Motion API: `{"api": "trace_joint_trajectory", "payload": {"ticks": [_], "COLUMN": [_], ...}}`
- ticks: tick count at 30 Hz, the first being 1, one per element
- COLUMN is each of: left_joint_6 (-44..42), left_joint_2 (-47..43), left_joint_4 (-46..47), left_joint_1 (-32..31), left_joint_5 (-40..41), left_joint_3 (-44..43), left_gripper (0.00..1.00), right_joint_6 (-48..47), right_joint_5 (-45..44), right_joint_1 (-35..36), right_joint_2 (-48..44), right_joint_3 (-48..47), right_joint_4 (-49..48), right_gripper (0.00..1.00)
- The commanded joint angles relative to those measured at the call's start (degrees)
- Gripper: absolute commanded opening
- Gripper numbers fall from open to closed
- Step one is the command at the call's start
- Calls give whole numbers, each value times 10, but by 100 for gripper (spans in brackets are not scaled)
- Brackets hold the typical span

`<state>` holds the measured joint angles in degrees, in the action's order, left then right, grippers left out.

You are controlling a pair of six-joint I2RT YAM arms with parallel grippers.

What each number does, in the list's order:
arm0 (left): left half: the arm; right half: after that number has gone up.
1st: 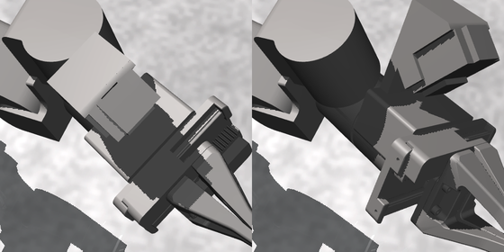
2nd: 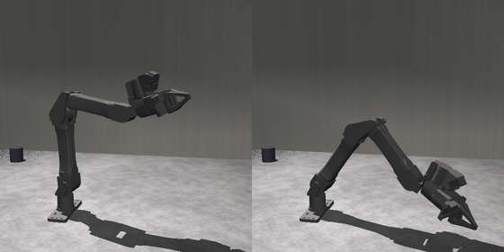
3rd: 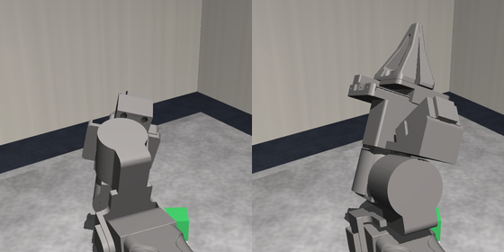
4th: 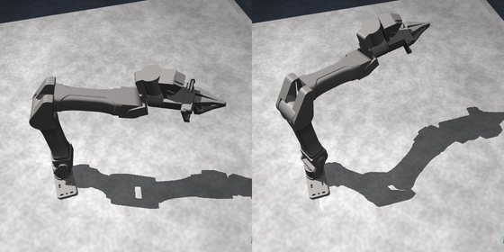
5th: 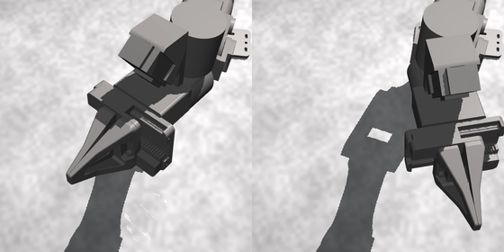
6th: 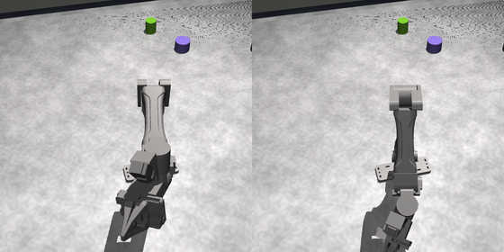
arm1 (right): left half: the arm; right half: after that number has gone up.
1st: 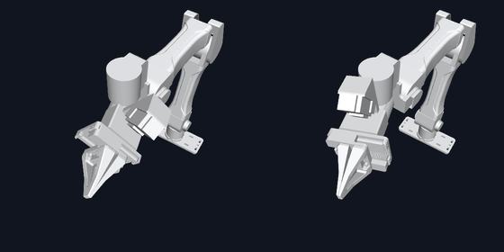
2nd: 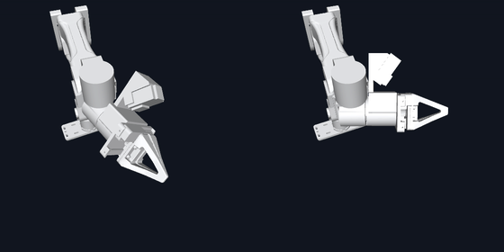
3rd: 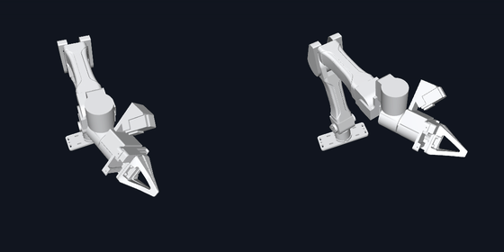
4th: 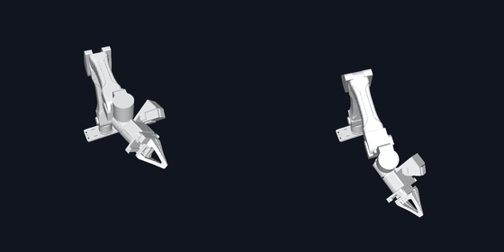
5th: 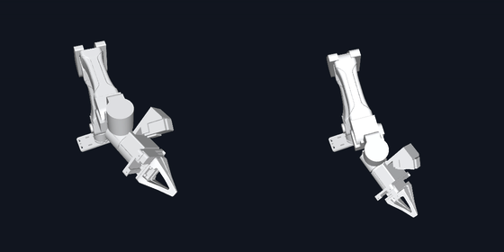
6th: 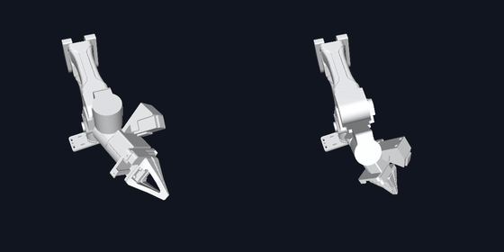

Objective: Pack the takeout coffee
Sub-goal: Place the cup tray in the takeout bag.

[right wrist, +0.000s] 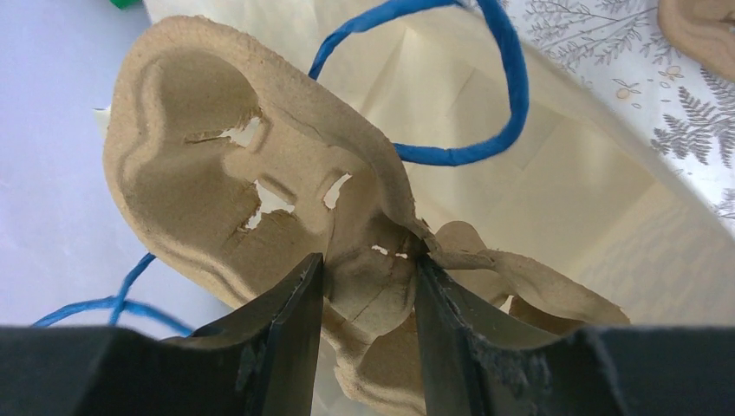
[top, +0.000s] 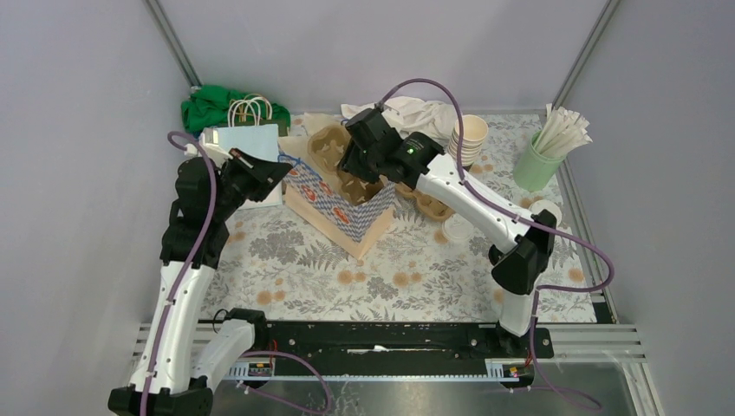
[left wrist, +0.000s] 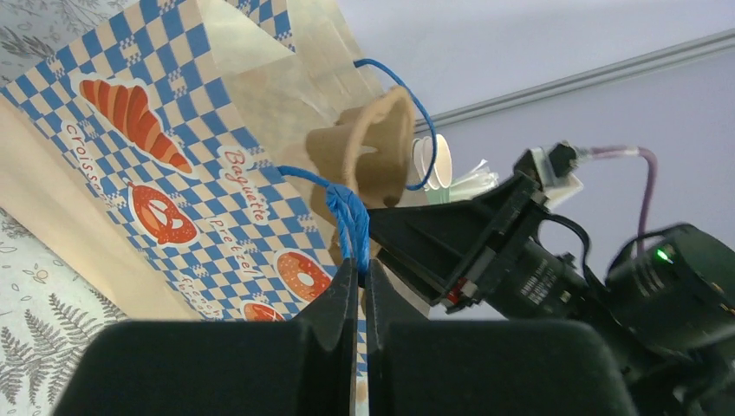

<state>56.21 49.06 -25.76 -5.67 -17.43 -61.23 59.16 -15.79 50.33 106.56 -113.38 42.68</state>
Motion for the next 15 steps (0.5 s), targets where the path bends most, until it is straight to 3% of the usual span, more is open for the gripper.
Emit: {"api": "trace_joint_trajectory", "payload": {"ticks": [1,6,15], "left_joint_6": [5,9,41], "left_joint_2": [-26,-54,-83], "left_joint_4": [27,-3,6], "left_joint_1": [1,-3,-39], "left_joint_5": [-37,-67,-67], "left_joint_3": [3,8,35], "left_gripper": [0,0,0], "right_joint_6": [-79,-103,-155], "right_joint_5": [43,9,-66], "right_joint_1": [9,15,14], "right_joint_2": [36,90,75], "right_joint_3": [-53,-139,-124], "right_joint_4": [63,151,191], "right_gripper": [20,21,23]}}
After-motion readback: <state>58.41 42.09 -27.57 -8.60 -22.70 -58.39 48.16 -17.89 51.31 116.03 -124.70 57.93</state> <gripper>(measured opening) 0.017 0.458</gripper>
